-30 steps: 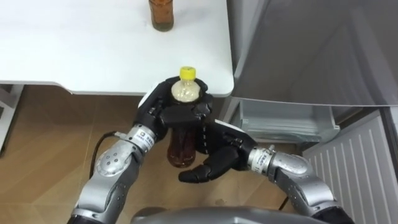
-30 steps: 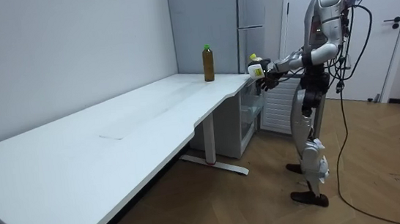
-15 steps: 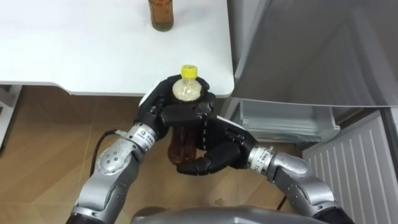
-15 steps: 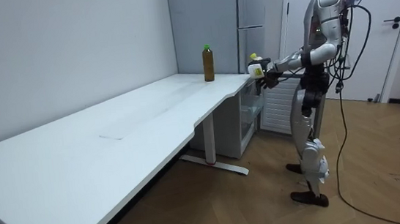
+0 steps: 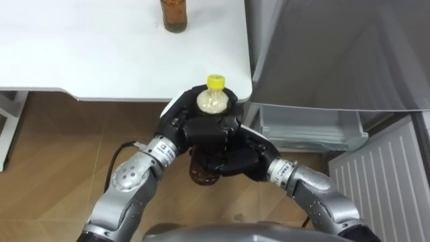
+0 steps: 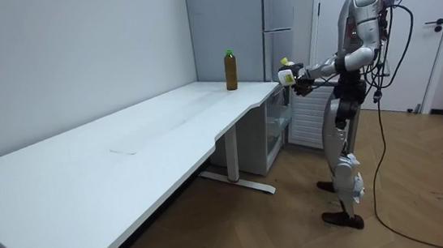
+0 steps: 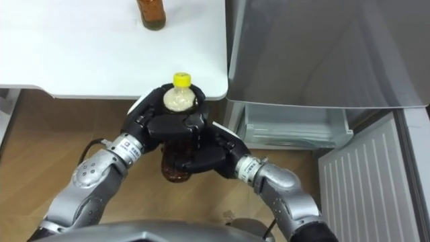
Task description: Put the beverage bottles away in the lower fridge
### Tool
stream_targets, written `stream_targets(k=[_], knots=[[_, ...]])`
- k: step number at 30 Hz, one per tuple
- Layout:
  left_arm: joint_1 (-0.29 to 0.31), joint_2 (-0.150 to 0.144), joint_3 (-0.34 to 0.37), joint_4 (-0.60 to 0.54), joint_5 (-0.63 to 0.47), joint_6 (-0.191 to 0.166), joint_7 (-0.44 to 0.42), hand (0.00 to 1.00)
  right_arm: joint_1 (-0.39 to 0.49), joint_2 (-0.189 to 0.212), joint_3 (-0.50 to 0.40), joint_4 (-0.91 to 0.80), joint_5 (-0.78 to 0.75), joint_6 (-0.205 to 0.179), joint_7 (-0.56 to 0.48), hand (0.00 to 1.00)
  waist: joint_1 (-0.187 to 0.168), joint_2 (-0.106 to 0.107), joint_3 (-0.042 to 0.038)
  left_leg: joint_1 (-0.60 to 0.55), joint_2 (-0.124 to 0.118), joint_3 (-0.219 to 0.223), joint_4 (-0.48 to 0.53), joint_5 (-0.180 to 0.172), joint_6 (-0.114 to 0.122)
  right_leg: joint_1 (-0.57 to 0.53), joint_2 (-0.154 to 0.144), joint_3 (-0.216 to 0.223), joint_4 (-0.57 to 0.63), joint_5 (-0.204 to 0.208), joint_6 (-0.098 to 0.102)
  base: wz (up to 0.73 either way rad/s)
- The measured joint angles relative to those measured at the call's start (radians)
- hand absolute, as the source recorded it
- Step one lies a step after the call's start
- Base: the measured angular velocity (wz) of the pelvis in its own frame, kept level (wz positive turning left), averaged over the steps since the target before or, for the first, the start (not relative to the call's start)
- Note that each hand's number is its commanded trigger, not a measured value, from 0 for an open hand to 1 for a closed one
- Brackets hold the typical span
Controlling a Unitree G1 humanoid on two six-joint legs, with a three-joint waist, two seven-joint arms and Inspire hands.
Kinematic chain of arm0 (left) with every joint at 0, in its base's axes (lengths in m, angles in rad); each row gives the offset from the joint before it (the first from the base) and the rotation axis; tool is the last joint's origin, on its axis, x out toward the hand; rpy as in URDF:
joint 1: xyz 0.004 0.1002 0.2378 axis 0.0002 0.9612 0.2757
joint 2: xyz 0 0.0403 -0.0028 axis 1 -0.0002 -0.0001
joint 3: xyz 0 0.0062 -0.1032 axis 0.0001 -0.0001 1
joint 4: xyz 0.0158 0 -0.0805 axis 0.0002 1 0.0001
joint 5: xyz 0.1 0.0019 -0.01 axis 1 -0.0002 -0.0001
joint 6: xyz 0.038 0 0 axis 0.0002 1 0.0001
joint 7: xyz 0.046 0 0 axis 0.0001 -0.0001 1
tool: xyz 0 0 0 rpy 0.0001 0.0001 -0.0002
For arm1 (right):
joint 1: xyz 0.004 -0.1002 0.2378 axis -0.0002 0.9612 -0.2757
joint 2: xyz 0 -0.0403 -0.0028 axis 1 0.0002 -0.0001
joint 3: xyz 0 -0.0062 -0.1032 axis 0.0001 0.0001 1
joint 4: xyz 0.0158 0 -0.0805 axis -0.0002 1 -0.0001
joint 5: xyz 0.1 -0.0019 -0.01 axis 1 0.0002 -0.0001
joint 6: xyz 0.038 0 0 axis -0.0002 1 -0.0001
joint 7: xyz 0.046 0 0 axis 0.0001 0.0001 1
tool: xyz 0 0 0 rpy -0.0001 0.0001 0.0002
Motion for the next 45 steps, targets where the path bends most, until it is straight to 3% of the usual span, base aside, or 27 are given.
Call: stream_targets(k=[3,4,5,6,26,32,39,45], knots=[[0.000,0.002,0.000,0.000,-0.016,-0.010,0.000,1.00,0.000,0.000,0.005,0.000,0.015,-0.003,-0.001,1.00,0.000,-0.003,0.0007,0.000,-0.002,0.000,0.000,0.000,0.000,-0.002,-0.002,0.000,0.003,-0.001,0.001,0.00],[0.000,0.002,0.000,0.000,-0.023,-0.015,0.000,0.68,0.000,0.000,0.006,0.000,0.024,-0.003,-0.001,1.00,0.000,-0.005,0.0007,0.000,-0.003,0.000,0.000,0.000,0.000,-0.002,-0.003,0.000,0.003,-0.001,0.001,0.00],[0.000,0.002,0.000,0.000,-0.027,-0.017,0.000,0.56,0.000,0.000,0.006,0.000,0.027,-0.003,-0.001,1.00,0.001,-0.005,0.0006,0.000,-0.003,0.000,0.000,0.000,0.000,-0.002,-0.003,0.000,0.003,-0.001,0.001,0.00],[0.000,0.002,-0.001,0.000,-0.028,-0.019,0.000,0.00,0.000,0.000,0.007,0.000,0.031,-0.003,-0.003,1.00,0.001,-0.006,0.0001,-0.001,-0.003,0.000,0.000,0.000,0.000,-0.002,-0.003,0.000,0.003,-0.001,0.002,0.00],[-0.016,0.014,-0.027,-0.003,-0.009,-0.054,-0.011,0.00,-0.002,-0.004,0.050,-0.003,0.087,-0.007,0.000,1.00,-0.004,-0.008,0.0013,-0.001,-0.003,0.001,-0.003,0.000,0.001,-0.007,-0.002,0.003,0.005,-0.001,0.001,0.00],[-0.048,0.014,-0.027,-0.021,-0.009,-0.054,-0.016,0.00,-0.003,-0.008,0.051,-0.006,0.167,-0.008,0.006,1.00,-0.003,-0.005,0.0034,-0.002,-0.003,-0.001,-0.002,0.000,0.001,-0.005,-0.002,0.002,0.003,-0.001,0.001,0.00],[-0.089,0.013,0.007,-0.128,-0.007,-0.072,-0.001,0.00,-0.004,-0.013,0.053,-0.023,0.183,-0.032,0.028,1.00,0.002,0.004,0.0045,0.002,-0.003,-0.002,-0.002,0.000,0.001,-0.004,-0.002,0.002,0.004,-0.001,0.001,0.00],[-0.121,0.007,0.036,-0.259,-0.003,-0.091,0.017,0.00,-0.003,-0.047,0.081,-0.023,0.174,-0.031,0.051,1.00,0.026,0.014,0.0082,0.022,-0.003,0.000,-0.014,0.000,0.001,0.012,-0.001,0.003,0.004,-0.001,0.001,0.00]])
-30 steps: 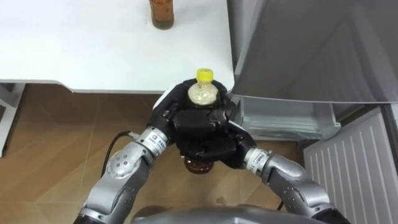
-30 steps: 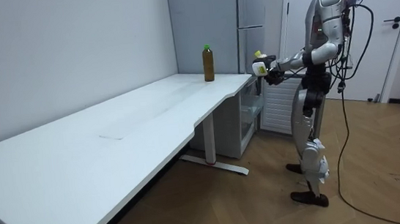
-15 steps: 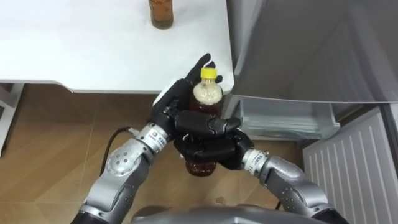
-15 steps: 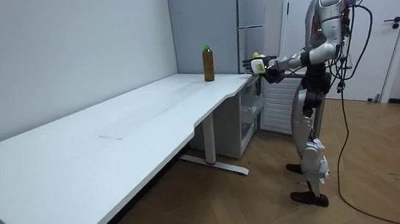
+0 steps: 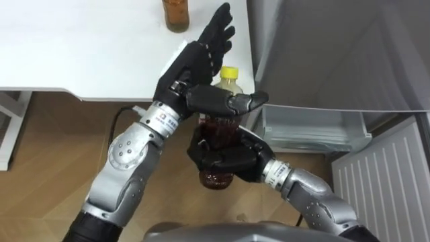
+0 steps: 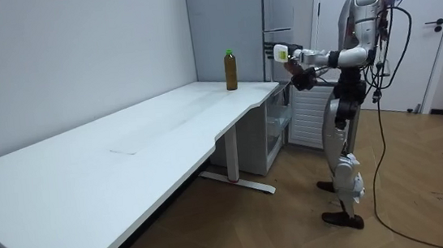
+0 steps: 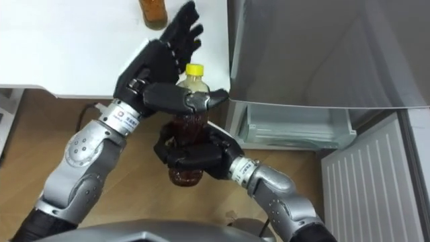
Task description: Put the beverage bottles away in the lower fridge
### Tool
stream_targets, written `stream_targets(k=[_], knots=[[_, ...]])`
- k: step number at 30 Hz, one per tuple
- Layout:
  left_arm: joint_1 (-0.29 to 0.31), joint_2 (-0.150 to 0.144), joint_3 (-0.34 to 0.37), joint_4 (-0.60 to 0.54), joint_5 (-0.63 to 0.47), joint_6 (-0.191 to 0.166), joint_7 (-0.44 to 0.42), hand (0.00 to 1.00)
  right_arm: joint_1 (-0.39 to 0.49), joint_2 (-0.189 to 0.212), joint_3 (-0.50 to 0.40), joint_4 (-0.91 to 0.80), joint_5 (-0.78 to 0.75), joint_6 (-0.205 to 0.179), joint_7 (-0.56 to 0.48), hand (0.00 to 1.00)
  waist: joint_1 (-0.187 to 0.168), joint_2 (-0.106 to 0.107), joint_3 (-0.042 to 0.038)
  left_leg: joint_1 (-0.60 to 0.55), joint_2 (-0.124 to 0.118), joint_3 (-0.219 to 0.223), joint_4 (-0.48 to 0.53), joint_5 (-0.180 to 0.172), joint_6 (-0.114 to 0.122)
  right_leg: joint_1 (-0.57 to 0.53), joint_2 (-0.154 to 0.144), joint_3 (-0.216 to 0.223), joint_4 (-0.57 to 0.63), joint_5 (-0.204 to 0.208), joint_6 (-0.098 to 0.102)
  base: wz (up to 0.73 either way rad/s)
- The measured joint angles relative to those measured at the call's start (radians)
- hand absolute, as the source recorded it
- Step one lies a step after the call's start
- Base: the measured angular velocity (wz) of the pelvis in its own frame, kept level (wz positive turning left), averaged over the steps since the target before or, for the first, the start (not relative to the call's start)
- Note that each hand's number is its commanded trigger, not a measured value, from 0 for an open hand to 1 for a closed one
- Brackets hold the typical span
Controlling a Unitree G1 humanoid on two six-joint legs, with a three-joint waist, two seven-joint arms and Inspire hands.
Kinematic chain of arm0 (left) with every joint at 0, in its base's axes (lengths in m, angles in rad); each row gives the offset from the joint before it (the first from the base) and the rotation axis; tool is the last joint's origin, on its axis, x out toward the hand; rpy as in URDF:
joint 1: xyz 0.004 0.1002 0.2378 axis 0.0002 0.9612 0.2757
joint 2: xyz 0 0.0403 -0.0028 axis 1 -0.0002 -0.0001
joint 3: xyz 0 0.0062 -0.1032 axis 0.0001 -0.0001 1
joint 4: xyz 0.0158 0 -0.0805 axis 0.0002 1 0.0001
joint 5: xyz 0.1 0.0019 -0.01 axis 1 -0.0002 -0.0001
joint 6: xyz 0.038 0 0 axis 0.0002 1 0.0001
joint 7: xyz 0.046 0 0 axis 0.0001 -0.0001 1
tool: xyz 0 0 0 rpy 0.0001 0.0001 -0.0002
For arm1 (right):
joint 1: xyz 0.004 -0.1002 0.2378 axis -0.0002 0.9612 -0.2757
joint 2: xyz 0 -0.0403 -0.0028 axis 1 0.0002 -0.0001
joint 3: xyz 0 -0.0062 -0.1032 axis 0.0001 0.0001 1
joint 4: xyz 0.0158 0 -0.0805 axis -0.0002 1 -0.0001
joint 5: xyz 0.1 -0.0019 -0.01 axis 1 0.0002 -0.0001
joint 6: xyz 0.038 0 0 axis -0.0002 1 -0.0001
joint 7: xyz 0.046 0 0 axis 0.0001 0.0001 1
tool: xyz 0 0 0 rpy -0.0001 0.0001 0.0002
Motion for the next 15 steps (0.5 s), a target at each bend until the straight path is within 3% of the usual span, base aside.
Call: stream_targets(k=[10,13,15], knots=[[0.001,-0.021,0.145,-0.175,0.108,-0.065,0.079,0.00,0.018,-0.003,-0.040,0.002,-0.006,0.000,0.060,1.00,0.005,0.001,0.0002,0.029,0.000,-0.001,-0.003,0.000,0.000,0.027,0.001,-0.002,-0.002,0.000,0.000,0.00],[0.003,-0.021,0.198,-0.212,0.129,-0.081,0.123,0.00,0.049,-0.003,-0.059,-0.001,-0.011,-0.001,0.074,1.00,0.014,0.001,-0.0037,0.041,0.000,-0.005,-0.007,0.000,0.000,0.045,0.001,-0.006,-0.013,0.000,0.001,0.03],[0.003,-0.025,0.235,-0.230,0.150,-0.112,0.157,0.00,0.071,-0.002,-0.088,-0.002,-0.034,-0.001,0.084,1.00,0.027,0.005,-0.0068,0.045,0.000,-0.004,-0.009,0.000,0.000,0.049,0.002,-0.004,-0.015,0.000,0.001,0.00]])
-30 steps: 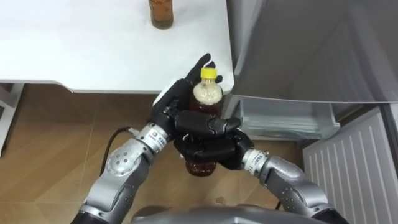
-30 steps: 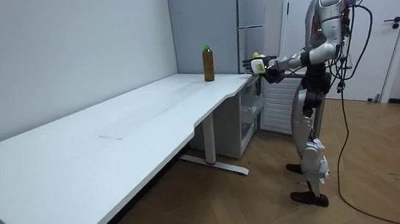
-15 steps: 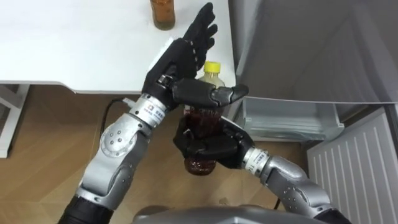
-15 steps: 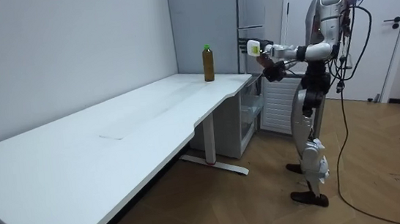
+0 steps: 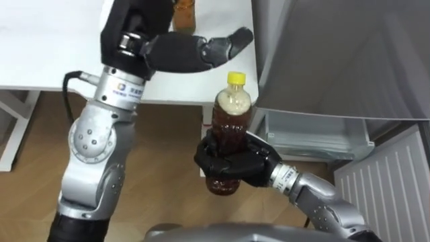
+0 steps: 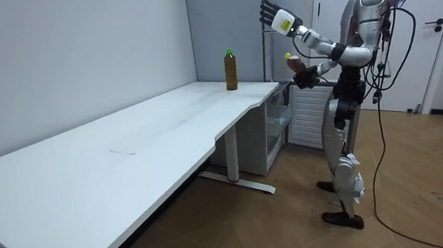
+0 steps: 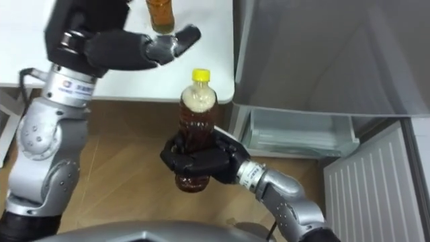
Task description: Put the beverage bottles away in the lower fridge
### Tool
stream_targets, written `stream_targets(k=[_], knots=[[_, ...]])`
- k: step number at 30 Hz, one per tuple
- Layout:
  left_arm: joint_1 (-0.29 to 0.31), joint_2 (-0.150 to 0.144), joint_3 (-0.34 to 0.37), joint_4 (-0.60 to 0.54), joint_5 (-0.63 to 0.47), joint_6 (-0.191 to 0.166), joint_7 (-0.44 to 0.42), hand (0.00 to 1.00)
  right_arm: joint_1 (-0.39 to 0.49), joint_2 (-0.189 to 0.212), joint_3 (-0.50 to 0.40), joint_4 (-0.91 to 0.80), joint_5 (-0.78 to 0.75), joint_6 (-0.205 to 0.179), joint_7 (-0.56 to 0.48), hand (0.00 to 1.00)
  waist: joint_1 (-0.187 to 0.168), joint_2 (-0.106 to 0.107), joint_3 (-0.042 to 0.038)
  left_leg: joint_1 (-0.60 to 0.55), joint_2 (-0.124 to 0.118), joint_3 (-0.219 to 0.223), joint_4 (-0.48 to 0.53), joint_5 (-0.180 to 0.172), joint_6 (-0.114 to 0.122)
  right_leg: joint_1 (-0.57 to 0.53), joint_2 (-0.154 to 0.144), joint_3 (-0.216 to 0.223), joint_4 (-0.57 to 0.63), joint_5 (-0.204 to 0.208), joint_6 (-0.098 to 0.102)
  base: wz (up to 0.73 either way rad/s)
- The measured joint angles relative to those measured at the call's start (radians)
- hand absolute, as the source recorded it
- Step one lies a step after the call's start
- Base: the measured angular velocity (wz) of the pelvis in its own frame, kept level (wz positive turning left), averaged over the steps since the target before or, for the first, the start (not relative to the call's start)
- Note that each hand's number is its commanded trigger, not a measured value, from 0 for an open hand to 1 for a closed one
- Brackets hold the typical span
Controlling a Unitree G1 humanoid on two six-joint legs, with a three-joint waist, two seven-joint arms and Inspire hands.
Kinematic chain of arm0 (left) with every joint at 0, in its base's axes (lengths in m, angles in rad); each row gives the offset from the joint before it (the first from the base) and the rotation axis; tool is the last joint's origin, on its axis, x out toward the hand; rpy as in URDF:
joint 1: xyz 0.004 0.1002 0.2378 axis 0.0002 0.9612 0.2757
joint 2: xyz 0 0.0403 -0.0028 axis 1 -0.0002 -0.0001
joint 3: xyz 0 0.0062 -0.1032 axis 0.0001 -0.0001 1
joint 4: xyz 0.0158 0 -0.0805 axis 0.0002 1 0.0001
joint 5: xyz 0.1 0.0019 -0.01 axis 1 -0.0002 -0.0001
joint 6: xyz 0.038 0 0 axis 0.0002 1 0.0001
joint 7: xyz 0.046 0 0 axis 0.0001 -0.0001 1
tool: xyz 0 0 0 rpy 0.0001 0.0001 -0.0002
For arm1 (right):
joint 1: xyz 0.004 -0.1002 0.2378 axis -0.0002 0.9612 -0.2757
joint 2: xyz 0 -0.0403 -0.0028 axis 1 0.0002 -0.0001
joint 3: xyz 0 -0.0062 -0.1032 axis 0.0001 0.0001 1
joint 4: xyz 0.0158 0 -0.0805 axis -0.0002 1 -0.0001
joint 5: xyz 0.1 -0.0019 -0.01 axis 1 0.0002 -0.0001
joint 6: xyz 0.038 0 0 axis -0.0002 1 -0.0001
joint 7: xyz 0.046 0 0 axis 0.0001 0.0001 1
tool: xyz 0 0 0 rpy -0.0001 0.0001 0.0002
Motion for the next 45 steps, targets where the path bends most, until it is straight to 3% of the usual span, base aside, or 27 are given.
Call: stream_targets(k=[7,13,15,19,23,25,28,32,38,42,45], knots=[[0.024,-0.001,0.199,-0.030,0.068,-0.118,0.200,0.00,0.054,0.001,-0.081,-0.003,-0.045,-0.029,0.004,1.00,0.058,0.029,-0.0037,0.023,0.000,-0.010,-0.011,0.000,0.000,0.017,0.002,0.000,-0.002,-0.001,0.000,0.00],[0.048,0.003,0.394,-0.019,0.084,-0.154,0.356,0.00,0.127,0.003,-0.129,-0.032,-0.075,-0.036,0.014,1.00,0.098,0.026,-0.0043,0.041,0.000,-0.021,-0.013,0.000,0.000,0.046,0.002,-0.010,-0.022,-0.002,0.001,0.03],[0.048,0.004,0.429,0.008,0.087,-0.174,0.397,0.00,0.139,0.005,-0.131,-0.033,-0.076,-0.036,0.014,1.00,0.114,0.022,-0.0061,0.045,-0.001,-0.025,-0.017,0.000,0.000,0.049,0.002,-0.010,-0.025,-0.003,0.002,0.05],[0.049,0.007,0.484,0.094,0.104,-0.177,0.511,0.00,0.141,0.004,-0.136,-0.033,-0.086,-0.036,0.010,1.00,0.136,0.024,-0.0054,0.043,-0.003,-0.045,-0.016,0.000,0.000,0.057,0.003,-0.017,-0.036,-0.002,0.003,0.08],[0.056,0.009,0.495,0.150,0.105,-0.178,0.603,0.00,0.141,0.005,-0.137,-0.033,-0.089,-0.036,0.009,1.00,0.145,0.033,-0.0053,0.047,-0.006,-0.063,-0.019,0.001,0.001,0.063,0.000,-0.033,-0.037,-0.004,0.004,0.12],[0.087,0.009,0.499,0.221,0.106,-0.178,0.644,0.00,0.146,0.003,-0.137,-0.033,-0.089,-0.036,-0.002,1.00,0.148,0.044,-0.0070,0.052,-0.008,-0.065,-0.020,0.001,0.001,0.068,-0.003,-0.037,-0.036,-0.006,0.005,0.00],[0.121,0.009,0.499,0.291,0.095,-0.176,0.688,0.00,0.148,0.003,-0.137,-0.033,-0.099,-0.029,-0.017,1.00,0.163,0.039,-0.0093,0.046,-0.007,-0.068,-0.024,0.001,0.001,0.060,-0.003,-0.040,-0.036,-0.008,0.005,0.00],[0.130,0.014,0.496,0.427,-0.053,-0.169,0.709,0.00,0.148,-0.015,-0.125,-0.047,-0.095,-0.005,-0.049,1.00,0.189,0.033,-0.0162,0.042,-0.007,-0.067,-0.027,0.002,0.002,0.048,-0.002,-0.038,-0.036,-0.007,0.004,-0.03],[0.175,0.014,0.390,0.713,-0.233,-0.120,0.768,0.00,0.136,-0.007,-0.107,-0.048,-0.081,0.022,-0.117,1.00,0.196,0.015,-0.0155,0.050,-0.007,-0.065,-0.038,0.002,0.002,0.053,0.000,-0.035,-0.037,-0.008,0.005,-0.02],[0.182,0.016,0.283,0.908,-0.306,-0.100,0.764,0.00,0.108,0.007,-0.096,-0.048,-0.069,0.038,-0.150,1.00,0.190,0.004,-0.0120,0.052,-0.007,-0.059,-0.046,0.001,0.002,0.048,0.002,-0.022,-0.034,-0.007,0.004,-0.09],[0.187,0.016,0.215,1.006,-0.342,-0.065,0.733,0.00,0.103,0.004,-0.077,-0.048,-0.022,0.046,-0.173,1.00,0.189,0.000,-0.0114,0.050,-0.007,-0.061,-0.046,0.001,0.002,0.051,0.002,-0.024,-0.035,-0.007,0.004,0.00]])
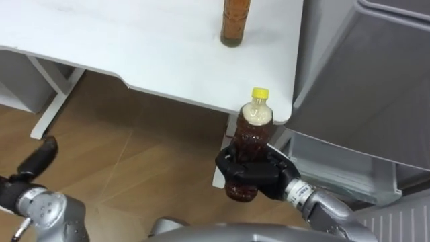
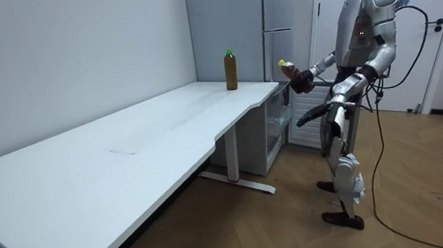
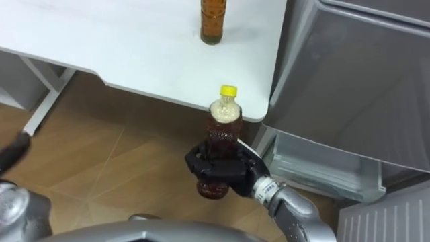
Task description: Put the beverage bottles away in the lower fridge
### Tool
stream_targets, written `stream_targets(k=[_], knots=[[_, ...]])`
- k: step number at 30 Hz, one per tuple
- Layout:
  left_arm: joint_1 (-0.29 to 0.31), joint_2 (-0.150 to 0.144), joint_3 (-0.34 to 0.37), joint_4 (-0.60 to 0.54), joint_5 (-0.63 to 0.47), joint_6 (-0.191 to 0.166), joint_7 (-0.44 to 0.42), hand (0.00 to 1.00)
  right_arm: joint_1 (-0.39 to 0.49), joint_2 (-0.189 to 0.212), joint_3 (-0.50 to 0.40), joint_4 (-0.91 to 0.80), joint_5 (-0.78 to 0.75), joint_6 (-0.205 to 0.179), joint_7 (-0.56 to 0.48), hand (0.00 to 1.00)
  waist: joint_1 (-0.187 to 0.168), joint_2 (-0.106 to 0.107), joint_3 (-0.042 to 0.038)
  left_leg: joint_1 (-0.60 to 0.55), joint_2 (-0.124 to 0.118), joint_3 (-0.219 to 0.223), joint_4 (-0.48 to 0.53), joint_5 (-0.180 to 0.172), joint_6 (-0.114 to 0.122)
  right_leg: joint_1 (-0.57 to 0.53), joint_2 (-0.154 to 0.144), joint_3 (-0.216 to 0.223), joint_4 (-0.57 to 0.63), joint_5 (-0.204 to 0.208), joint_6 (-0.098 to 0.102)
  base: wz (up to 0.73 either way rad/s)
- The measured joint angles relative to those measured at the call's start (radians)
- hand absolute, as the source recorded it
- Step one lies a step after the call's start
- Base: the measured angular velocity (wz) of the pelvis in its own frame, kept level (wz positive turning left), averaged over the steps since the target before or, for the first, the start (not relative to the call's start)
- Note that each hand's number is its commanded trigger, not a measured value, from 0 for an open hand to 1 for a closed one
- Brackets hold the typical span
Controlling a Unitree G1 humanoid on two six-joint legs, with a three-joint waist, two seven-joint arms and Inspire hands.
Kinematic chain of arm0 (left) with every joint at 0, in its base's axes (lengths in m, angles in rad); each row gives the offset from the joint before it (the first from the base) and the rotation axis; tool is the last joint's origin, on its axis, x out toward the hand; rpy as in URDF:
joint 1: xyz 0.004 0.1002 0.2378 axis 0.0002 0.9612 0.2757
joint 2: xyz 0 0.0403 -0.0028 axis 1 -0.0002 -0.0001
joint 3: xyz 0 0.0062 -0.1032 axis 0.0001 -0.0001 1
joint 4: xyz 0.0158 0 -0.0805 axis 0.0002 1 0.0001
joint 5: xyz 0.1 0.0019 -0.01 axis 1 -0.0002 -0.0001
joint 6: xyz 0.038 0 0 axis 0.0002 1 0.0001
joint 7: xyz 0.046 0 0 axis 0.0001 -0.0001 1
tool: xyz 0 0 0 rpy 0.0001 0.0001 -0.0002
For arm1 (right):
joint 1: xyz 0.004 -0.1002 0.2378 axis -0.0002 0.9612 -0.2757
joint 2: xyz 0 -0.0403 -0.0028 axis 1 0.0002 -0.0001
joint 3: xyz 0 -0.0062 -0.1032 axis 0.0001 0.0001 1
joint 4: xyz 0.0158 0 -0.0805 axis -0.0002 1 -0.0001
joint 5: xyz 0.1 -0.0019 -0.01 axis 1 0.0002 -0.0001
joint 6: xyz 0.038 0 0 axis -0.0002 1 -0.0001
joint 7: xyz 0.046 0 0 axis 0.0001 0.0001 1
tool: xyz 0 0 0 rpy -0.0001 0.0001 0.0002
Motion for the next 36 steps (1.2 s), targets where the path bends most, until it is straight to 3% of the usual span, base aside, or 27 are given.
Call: stream_targets(k=[4,8,14,17,19,24,27,31,36], knots=[[0.016,0.010,-0.043,0.124,-0.065,0.049,-0.059,0.00,-0.003,-0.007,0.009,0.000,0.069,0.035,-0.025,1.00,0.000,0.001,0.0012,-0.010,0.001,0.008,-0.001,0.000,0.000,-0.012,0.003,0.006,-0.001,0.000,0.000,-0.03],[0.051,0.015,-0.064,0.218,-0.098,0.091,-0.115,0.00,-0.006,-0.019,0.011,0.000,0.127,0.036,-0.046,1.00,-0.001,0.002,0.0022,-0.007,0.004,0.023,-0.006,0.000,0.000,-0.018,0.008,0.023,0.000,0.001,-0.001,-0.11],[0.060,0.012,-0.085,0.396,-0.095,0.191,-0.279,0.00,-0.036,-0.023,0.005,0.005,0.144,0.061,-0.048,1.00,-0.032,0.012,0.0050,-0.019,0.005,0.023,-0.006,-0.004,0.001,-0.025,0.008,0.021,0.002,0.001,-0.001,0.00],[0.054,0.009,-0.107,0.463,-0.040,0.220,-0.356,0.00,-0.038,-0.020,0.004,0.002,0.142,0.070,-0.043,1.00,-0.056,0.015,0.0049,-0.027,0.005,0.023,-0.002,-0.005,0.002,-0.029,0.007,0.018,0.003,0.001,-0.001,0.01],[0.053,0.008,-0.151,0.473,0.051,0.256,-0.423,0.00,-0.044,-0.020,0.004,0.003,0.138,0.070,-0.034,1.00,-0.084,0.016,0.0051,-0.048,0.004,0.018,0.004,-0.005,0.002,-0.047,0.005,0.014,0.003,0.005,-0.002,0.03],[0.037,0.007,-0.214,0.473,0.142,0.297,-0.536,0.00,-0.045,-0.021,0.002,0.005,0.139,0.070,-0.035,1.00,-0.137,0.022,0.0049,-0.051,0.004,0.022,0.003,-0.005,0.002,-0.052,0.007,0.019,0.003,0.006,-0.002,-0.02],[0.007,0.007,-0.219,0.473,0.206,0.311,-0.589,0.00,-0.044,-0.020,-0.004,0.018,0.136,0.070,-0.036,1.00,-0.159,0.022,0.0049,-0.049,0.005,0.033,0.001,-0.005,0.003,-0.058,0.008,0.029,0.006,0.006,-0.002,-0.10],[-0.014,0.019,-0.218,0.471,0.345,0.312,-0.634,0.00,-0.037,-0.017,-0.034,0.026,0.132,0.078,-0.048,1.00,-0.200,0.017,0.0019,-0.067,0.004,0.036,0.003,-0.005,0.003,-0.080,0.008,0.031,0.015,0.006,-0.002,-0.02],[-0.046,0.020,-0.219,0.472,0.428,0.318,-0.657,0.00,-0.035,-0.021,-0.069,0.030,0.132,0.078,-0.079,1.00,-0.223,0.020,-0.0023,-0.073,0.004,0.053,0.006,-0.005,0.003,-0.100,0.010,0.049,0.023,0.006,-0.002,-0.12]])
